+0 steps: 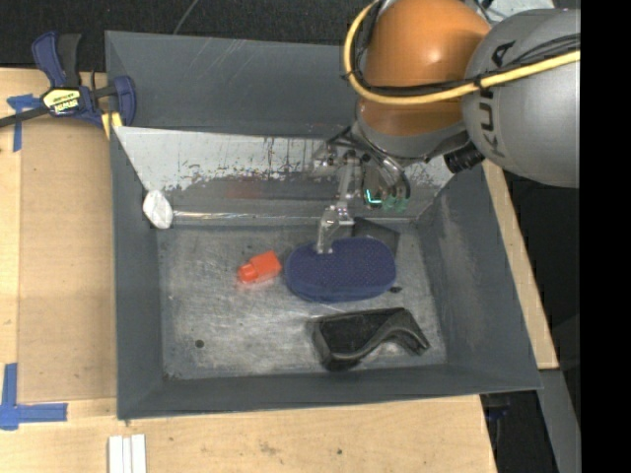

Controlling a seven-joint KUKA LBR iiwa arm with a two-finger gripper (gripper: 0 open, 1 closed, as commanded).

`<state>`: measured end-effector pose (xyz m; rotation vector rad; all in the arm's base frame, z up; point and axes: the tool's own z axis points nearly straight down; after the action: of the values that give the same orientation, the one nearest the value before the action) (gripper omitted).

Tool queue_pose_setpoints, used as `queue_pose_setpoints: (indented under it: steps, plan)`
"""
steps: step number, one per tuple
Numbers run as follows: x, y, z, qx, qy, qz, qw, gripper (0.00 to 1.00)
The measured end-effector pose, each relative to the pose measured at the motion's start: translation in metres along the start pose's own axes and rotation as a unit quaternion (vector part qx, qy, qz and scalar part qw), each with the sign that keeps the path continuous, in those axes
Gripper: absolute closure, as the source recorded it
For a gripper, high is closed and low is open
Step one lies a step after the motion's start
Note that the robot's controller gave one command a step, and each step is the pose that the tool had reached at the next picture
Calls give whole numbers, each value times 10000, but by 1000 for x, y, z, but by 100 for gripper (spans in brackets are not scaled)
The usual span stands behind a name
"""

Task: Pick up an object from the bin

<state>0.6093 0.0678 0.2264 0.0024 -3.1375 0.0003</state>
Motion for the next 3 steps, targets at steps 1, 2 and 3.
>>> queue_pose_setpoints:
  steps: [1,2,3]
  plan:
    - [23,-30,99,2,-1,1398,9902,0]
    - [8,-59,149,-32,8,1942,9810,0]
    - [6,-59,145,-32,-33,1931,9812,100]
